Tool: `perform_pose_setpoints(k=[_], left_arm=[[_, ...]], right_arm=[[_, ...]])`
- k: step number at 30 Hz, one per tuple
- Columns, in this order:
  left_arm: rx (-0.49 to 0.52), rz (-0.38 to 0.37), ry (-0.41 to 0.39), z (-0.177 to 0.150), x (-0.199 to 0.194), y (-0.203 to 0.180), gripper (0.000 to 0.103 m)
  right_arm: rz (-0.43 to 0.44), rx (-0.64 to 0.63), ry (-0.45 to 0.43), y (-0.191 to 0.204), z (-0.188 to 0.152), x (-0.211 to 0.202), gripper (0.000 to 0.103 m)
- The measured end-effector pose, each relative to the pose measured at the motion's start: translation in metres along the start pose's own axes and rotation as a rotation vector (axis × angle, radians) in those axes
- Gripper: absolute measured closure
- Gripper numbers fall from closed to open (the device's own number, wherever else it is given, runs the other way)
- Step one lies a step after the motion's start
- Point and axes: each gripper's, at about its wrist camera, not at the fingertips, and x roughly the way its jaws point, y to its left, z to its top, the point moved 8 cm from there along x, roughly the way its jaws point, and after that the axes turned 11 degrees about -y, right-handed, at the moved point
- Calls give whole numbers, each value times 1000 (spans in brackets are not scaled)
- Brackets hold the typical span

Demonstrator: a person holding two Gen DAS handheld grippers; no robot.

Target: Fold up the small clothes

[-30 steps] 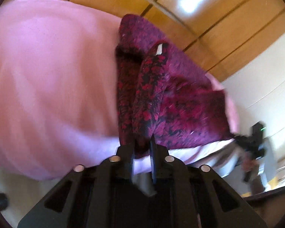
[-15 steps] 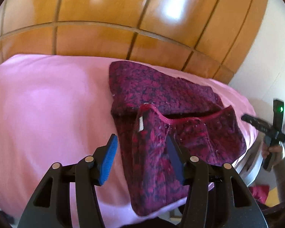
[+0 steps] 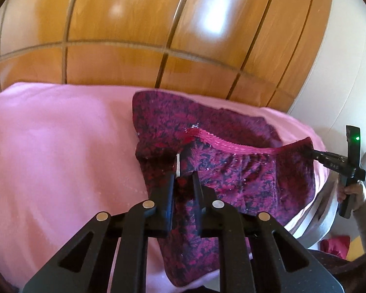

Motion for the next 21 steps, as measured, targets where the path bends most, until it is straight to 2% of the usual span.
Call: perform_pose_setpoints(k=[3,4,6,8,10,11,12,13,14,15,16,18,20,21], left_arm=[[-30,19,-73,15,-14,2,103],[-44,29,-102,24,-17,5,103],[-107,-15,-149,44,-15,11,103],[-85,9,-143,56,0,14,103],[-88,-18,-84,55,14,14,103],[-116,-37,-57,52,19,17,100],[-111,-41,-27,48,23,18,81],[-93,-31,-2,44,27,20,54],[-95,-5,11,39,31,25,43],[-121,-16,30,33,34,27,34],[-149,-52,67,26,39,26,34],[-155,-73,100,14,46,25,34],[-163,-67,127,1,56,25,34],[-177,-76,140,-2,60,24,43]], right_arm=[[20,42,-42,-2,15,-20,86],[23,51,-55,-2,21,-22,86],[45,73,-76,0,34,-20,87],[61,87,-80,3,45,-7,87],[48,21,-67,9,49,7,87],[35,-4,-49,11,46,14,87],[33,-5,-34,11,42,19,87],[21,-15,-19,10,34,24,87],[11,-22,-10,8,29,27,87],[6,-10,3,5,22,30,87],[4,7,12,2,17,32,87],[-7,42,24,-7,8,34,87],[-5,72,26,-11,2,35,87],[-4,80,31,-12,1,36,87]])
